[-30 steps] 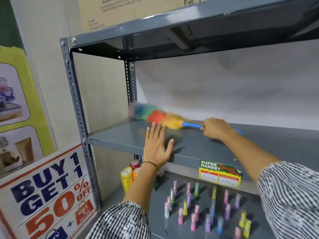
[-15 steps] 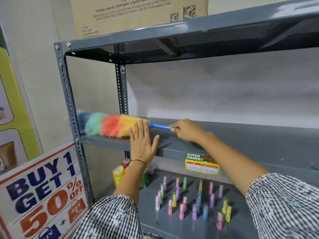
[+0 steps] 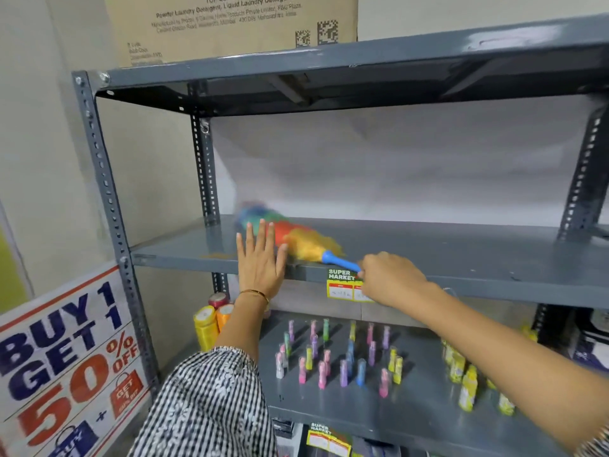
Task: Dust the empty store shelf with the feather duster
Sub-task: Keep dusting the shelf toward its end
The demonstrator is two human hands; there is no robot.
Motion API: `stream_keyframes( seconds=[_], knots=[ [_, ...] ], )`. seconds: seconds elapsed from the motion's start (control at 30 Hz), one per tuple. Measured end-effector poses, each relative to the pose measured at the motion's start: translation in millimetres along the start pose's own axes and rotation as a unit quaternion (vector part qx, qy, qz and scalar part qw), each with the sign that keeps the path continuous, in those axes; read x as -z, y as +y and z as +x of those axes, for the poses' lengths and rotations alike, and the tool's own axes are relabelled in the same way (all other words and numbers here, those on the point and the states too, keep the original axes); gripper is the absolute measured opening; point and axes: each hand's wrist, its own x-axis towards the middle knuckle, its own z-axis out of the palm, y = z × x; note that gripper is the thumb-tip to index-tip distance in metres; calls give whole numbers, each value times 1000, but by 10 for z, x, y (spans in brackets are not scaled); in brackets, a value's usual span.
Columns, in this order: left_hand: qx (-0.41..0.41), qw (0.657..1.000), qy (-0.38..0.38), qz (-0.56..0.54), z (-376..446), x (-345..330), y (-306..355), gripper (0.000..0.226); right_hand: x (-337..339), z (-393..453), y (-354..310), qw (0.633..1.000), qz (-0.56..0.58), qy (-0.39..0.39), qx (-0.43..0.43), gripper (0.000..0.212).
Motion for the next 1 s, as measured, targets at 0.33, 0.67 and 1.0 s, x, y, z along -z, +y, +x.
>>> stream_keyframes(
  seconds=[0.33,0.67,1.0],
  knots=[
    [-7,994,-108,35,-594,379,-398,58,-249,-377,-629,982,84,-1,167,20],
    [8,982,-186,16,-1755,-48,-176,65,-1447,-1068,-247,973,140,-52,178,37],
    [167,919,-354,39,-3184,-577,-751,51,-2083,-704,-708,923,-25,-141,357,24]
  ],
)
